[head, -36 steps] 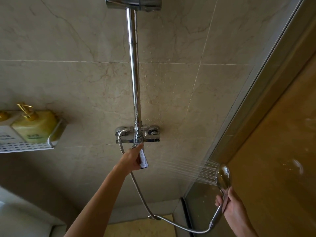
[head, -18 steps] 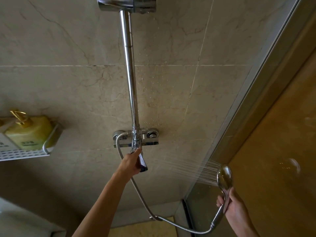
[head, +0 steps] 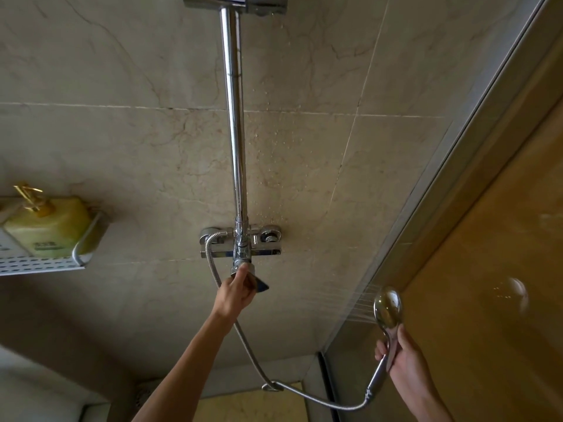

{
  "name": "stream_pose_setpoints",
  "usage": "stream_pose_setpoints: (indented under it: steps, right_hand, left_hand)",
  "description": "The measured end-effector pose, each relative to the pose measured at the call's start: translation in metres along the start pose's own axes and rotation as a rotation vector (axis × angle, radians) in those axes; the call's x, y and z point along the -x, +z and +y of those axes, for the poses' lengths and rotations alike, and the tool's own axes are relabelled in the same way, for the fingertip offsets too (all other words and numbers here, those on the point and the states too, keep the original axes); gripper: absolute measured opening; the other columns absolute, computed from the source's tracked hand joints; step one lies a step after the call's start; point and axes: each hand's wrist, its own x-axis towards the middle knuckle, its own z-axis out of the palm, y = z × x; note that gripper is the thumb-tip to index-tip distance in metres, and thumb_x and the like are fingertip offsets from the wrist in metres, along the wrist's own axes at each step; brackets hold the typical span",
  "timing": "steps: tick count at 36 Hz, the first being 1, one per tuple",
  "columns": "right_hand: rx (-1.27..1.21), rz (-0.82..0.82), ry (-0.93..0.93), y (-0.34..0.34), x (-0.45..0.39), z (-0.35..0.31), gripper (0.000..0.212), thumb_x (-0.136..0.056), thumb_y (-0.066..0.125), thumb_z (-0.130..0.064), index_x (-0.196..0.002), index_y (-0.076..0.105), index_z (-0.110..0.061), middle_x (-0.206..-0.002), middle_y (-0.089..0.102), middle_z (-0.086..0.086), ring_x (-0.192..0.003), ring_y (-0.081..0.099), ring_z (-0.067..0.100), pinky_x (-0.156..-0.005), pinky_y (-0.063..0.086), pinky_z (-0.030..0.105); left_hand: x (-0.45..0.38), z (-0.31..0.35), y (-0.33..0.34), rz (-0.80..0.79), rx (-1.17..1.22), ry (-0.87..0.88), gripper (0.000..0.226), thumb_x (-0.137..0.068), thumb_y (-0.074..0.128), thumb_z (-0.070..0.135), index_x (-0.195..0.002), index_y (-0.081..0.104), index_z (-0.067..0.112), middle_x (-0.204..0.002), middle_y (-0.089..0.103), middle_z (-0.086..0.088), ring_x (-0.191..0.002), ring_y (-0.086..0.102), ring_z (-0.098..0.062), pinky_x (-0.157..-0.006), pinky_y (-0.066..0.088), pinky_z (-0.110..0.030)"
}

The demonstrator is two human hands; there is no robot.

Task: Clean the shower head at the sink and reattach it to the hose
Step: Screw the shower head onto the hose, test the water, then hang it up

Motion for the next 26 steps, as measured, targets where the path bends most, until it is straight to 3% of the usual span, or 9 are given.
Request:
stream_pose_setpoints:
  steps: [3, 6, 9, 12, 16, 18, 22, 26]
  right_hand:
    - [0.0, 0.01, 0.04, 0.002, -0.003, 0.002, 0.03, -0.098, 0.044, -0.039, -0.081, 0.05, -0.015, -0.075, 0.041, 0.003, -0.061, 0.037, 0.019, -0.065, 0.032, 0.035]
    - [0.011, -0.006, 0.054, 0.007, -0.003, 0.0, 0.029, -0.101, 0.045, -0.034, -0.081, 0.051, -0.015, -0.075, 0.042, 0.004, -0.064, 0.038, 0.021, -0.067, 0.033, 0.036]
    - [0.043, -0.025, 0.042, 0.011, -0.002, -0.003, 0.027, -0.101, 0.045, -0.033, -0.083, 0.05, -0.013, -0.074, 0.042, 0.005, -0.065, 0.04, 0.022, -0.069, 0.034, 0.037]
    - [0.077, -0.036, 0.046, 0.013, -0.001, -0.005, 0.028, -0.1, 0.047, -0.035, -0.085, 0.051, -0.012, -0.075, 0.044, 0.006, -0.066, 0.042, 0.023, -0.07, 0.036, 0.036]
    - [0.103, -0.057, 0.043, 0.015, -0.004, -0.009, 0.029, -0.099, 0.049, -0.037, -0.086, 0.054, -0.012, -0.075, 0.047, 0.007, -0.067, 0.046, 0.023, -0.071, 0.038, 0.036]
    - [0.107, -0.06, 0.048, 0.016, -0.006, -0.011, 0.029, -0.098, 0.051, -0.038, -0.087, 0.055, -0.012, -0.077, 0.049, 0.007, -0.068, 0.047, 0.023, -0.072, 0.04, 0.036]
    - [0.099, -0.082, 0.049, 0.019, -0.009, -0.017, 0.03, -0.097, 0.052, -0.039, -0.086, 0.057, -0.012, -0.077, 0.051, 0.008, -0.068, 0.048, 0.024, -0.073, 0.04, 0.037]
    - [0.108, -0.107, 0.04, 0.025, -0.009, -0.021, 0.03, -0.099, 0.051, -0.037, -0.086, 0.056, -0.01, -0.075, 0.05, 0.008, -0.068, 0.048, 0.025, -0.074, 0.04, 0.038]
  left_hand:
    - [0.002, 0.003, -0.004, -0.009, 0.004, -0.024, 0.074, -0.065, 0.066, 0.071, -0.095, 0.066, 0.004, -0.087, 0.062, -0.014, -0.09, 0.062, -0.025, -0.099, 0.051, -0.049]
    - [0.01, 0.008, -0.003, -0.07, 0.001, 0.002, 0.059, -0.085, 0.058, 0.062, -0.107, 0.06, 0.007, -0.11, 0.062, -0.011, -0.107, 0.058, -0.024, -0.108, 0.044, -0.047]
    - [0.015, 0.015, -0.004, -0.079, -0.035, -0.002, 0.066, -0.079, 0.061, 0.066, -0.111, 0.059, 0.009, -0.117, 0.063, -0.012, -0.111, 0.059, -0.026, -0.109, 0.044, -0.047]
    - [0.015, 0.02, -0.005, -0.066, -0.101, -0.001, 0.069, -0.071, 0.06, 0.074, -0.102, 0.062, 0.013, -0.113, 0.065, -0.012, -0.108, 0.061, -0.028, -0.107, 0.046, -0.05]
    - [0.014, 0.022, -0.003, -0.018, -0.191, 0.017, 0.048, -0.082, 0.054, 0.068, -0.087, 0.063, 0.021, -0.106, 0.065, -0.011, -0.103, 0.061, -0.027, -0.105, 0.048, -0.051]
    - [0.013, 0.024, -0.003, 0.024, -0.34, 0.04, 0.048, -0.083, 0.046, 0.072, -0.077, 0.06, 0.026, -0.097, 0.065, -0.011, -0.095, 0.061, -0.028, -0.099, 0.05, -0.05]
    - [0.011, 0.03, -0.001, 0.098, -0.479, 0.025, 0.055, -0.094, 0.047, 0.057, -0.083, 0.068, 0.007, -0.091, 0.071, -0.019, -0.079, 0.062, -0.028, -0.079, 0.056, -0.044]
    - [0.014, 0.028, 0.0, 0.099, -0.425, 0.023, 0.047, -0.091, 0.046, 0.064, -0.072, 0.055, 0.021, -0.071, 0.055, 0.002, -0.082, 0.054, -0.026, -0.078, 0.047, -0.04]
